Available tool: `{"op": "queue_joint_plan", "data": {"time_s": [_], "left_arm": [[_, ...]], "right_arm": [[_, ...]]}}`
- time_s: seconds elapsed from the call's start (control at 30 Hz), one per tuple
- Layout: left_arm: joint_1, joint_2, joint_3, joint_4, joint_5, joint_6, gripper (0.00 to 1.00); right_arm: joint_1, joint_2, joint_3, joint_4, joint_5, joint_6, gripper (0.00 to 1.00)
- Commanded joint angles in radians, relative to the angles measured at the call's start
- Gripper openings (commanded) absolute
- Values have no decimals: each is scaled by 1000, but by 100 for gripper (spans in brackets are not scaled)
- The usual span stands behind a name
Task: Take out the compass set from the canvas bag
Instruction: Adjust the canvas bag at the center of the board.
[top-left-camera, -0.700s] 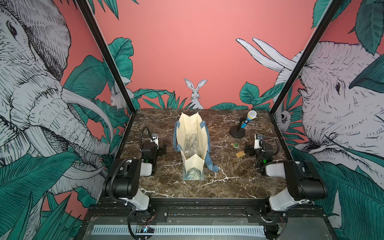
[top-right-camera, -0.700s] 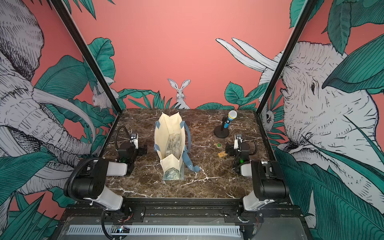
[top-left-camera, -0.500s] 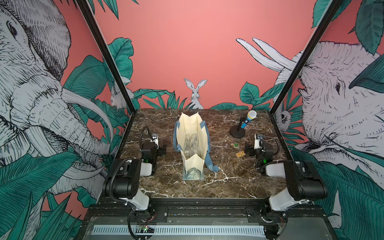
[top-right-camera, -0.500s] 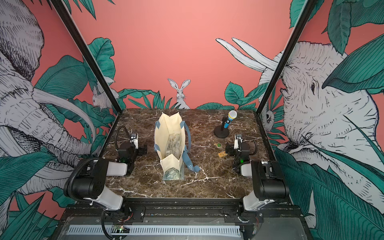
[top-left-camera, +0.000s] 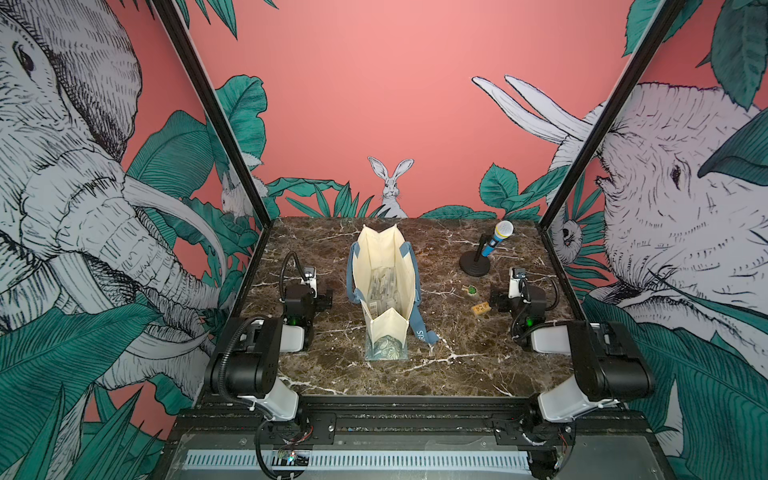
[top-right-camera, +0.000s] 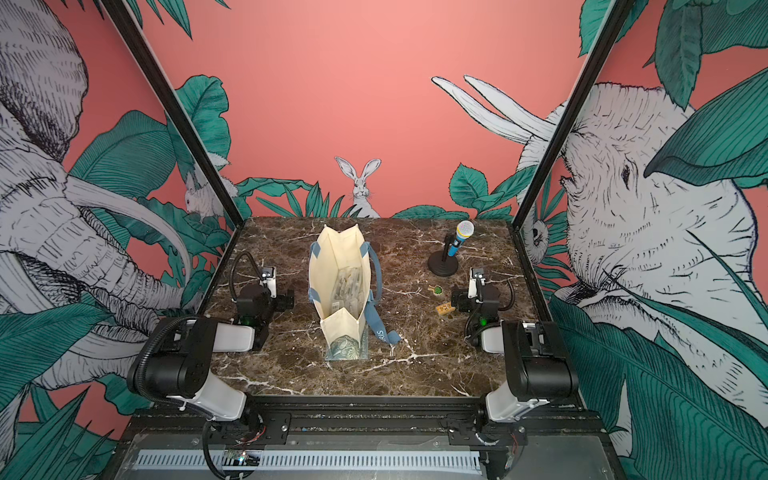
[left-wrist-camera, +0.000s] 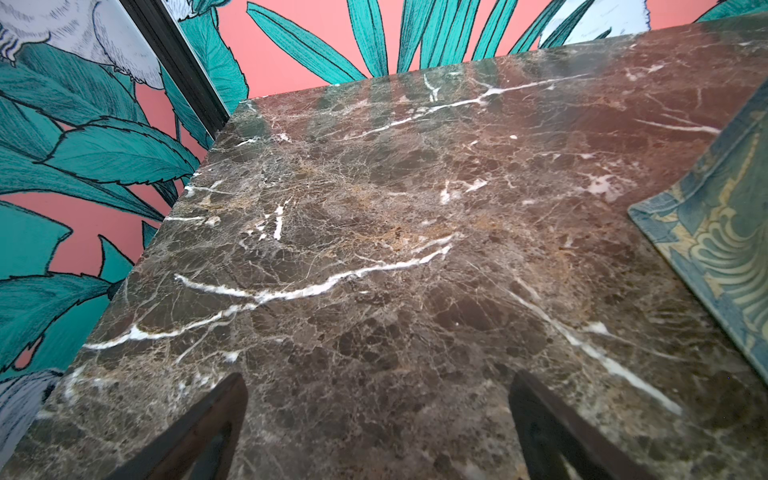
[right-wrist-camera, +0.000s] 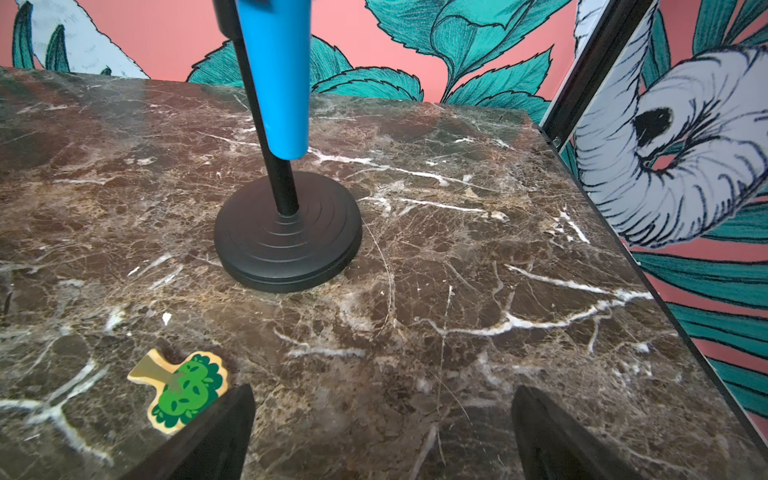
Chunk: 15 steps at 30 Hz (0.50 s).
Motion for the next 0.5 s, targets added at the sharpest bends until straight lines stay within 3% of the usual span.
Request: {"op": "queue_joint_plan", "data": {"time_s": [0.0,0.1,0.13,0.17,0.2,0.27,0.37,0.47], "left_arm": [[2,-21,15,6,-5,1,100],[1,-24,12,14,-7,2,100],[2,-41,23,12,-55,-2,100],[1,-107,56,-115,-106,-24,100],[1,-173,99,-263,-134,-39,100],[0,-291,213,-527,-139,-52,100],[0,-361,386,-850,-90,-159,100],[-15,-360,549,-1097,34,-252,97]], "right_arm": [[-3,-7,3,24,9,5,99],[-3,-11,-8,41,24,9,99],[-3,-31,-35,83,51,22,99],[-1,-85,-55,82,76,20,100],[8,-171,-35,-23,94,13,100],[39,-323,123,-463,175,89,100],[78,-399,262,-744,124,177,99],[166,-475,378,-981,102,224,99]]}}
